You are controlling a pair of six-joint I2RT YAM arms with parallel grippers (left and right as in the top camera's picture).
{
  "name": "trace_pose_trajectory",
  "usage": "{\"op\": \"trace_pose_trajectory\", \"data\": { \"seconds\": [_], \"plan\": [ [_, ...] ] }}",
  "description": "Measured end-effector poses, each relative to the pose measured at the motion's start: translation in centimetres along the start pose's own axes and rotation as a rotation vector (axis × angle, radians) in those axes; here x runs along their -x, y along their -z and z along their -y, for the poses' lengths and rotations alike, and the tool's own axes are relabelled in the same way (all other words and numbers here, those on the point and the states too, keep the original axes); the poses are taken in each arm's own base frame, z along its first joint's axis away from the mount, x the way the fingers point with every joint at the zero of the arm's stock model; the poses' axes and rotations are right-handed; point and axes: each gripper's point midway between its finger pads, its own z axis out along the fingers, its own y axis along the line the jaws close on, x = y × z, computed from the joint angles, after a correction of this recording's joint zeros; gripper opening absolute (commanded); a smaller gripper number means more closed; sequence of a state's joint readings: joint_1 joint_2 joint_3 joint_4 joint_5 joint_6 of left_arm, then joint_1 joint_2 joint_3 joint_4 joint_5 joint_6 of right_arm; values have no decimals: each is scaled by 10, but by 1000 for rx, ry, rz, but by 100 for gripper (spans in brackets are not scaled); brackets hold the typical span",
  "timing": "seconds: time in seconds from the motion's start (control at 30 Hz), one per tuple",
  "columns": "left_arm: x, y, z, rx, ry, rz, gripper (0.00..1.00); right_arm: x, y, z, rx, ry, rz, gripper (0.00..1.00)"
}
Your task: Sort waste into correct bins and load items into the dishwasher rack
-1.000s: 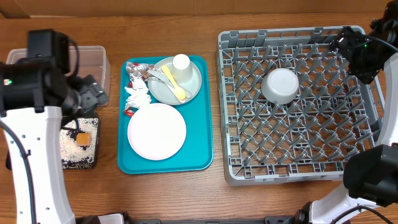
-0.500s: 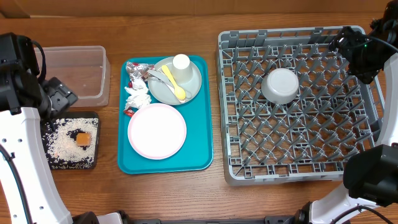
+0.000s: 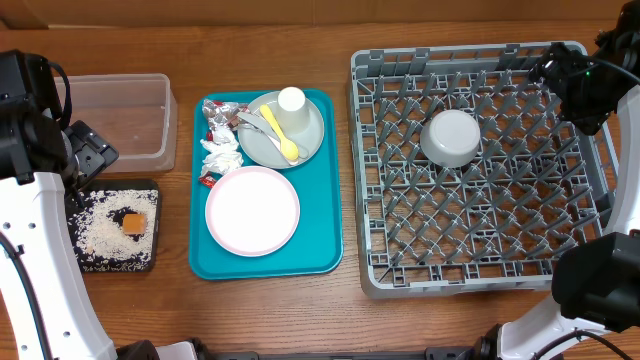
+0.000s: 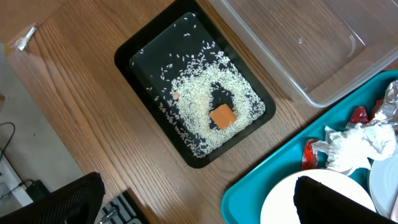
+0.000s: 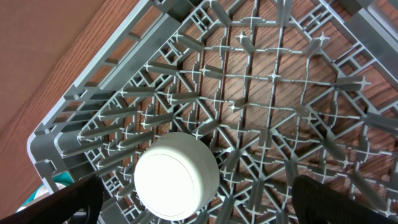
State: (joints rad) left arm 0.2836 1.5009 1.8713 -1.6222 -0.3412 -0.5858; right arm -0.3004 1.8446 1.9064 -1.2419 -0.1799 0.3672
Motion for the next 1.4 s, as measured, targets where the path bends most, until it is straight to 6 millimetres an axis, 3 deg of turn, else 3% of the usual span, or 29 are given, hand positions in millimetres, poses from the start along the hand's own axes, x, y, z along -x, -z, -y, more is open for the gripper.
{"op": "trace_pose_trajectory", "data": {
  "seconds": [0.2, 0.3, 0.43, 0.57, 0.7, 0.87, 0.97, 1.0, 1.2, 1.4],
  "plan": [
    [0, 0, 0, 0, 0, 0, 100, 0, 0, -1, 3, -4, -1, 100],
    [0, 0, 0, 0, 0, 0, 100, 3, 0, -11, 60, -40, 4, 100],
    [0, 0, 0, 0, 0, 0, 100, -11, 4, -37, 204, -74, -79, 99],
    [0, 0, 0, 0, 0, 0, 100, -34, 8, -74, 330, 17, -158, 97],
    [0, 0, 0, 1, 0, 1, 100, -86, 1, -123, 331, 195, -226, 96],
    [0, 0, -1, 3, 0, 2, 100, -175, -4, -189, 282, 492, -247, 100],
    [0, 0, -1, 3, 0, 2, 100, -221, -1, -215, 254, 635, -224, 100],
    [0, 0, 0, 3, 0, 2, 100, -247, 3, -228, 251, 705, -209, 100],
    [0, 0, -1, 3, 0, 2, 100, -328, 4, -254, 263, 876, -232, 99],
    [0, 0, -1, 3, 0, 2, 100, -384, -44, -257, 197, 930, -311, 93]
  ]
}}
